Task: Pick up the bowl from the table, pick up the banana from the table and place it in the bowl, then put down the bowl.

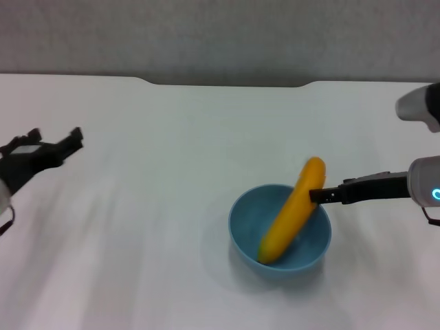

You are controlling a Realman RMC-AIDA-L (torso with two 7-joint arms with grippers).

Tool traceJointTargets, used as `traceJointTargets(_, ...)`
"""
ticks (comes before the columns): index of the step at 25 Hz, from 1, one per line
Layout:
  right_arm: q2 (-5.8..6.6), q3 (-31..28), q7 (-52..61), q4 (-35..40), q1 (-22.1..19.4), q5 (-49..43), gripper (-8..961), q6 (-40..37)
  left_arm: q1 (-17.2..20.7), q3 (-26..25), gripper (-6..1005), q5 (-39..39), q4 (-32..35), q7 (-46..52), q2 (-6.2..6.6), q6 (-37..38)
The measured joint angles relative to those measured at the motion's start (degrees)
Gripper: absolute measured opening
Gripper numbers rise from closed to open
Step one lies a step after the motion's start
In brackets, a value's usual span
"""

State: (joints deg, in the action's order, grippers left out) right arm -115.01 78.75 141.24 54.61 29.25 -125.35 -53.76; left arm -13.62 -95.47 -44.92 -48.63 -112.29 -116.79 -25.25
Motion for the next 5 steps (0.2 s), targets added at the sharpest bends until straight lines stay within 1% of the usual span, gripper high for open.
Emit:
traceJointTargets(4,-0.02,-0.4,-7.9,0.6,-2.0,9.3,899,1.1,-0.7,-8.7,891,1.9,8.1,-1.7,0.08,-12.1)
traceJointTargets(5,-0.03,-0.3,-10.7,0.9,-2.8,12.4,899,1.5,-1.2,-11.4,891,2.0,11.1,-2.4,0.18,-15.1)
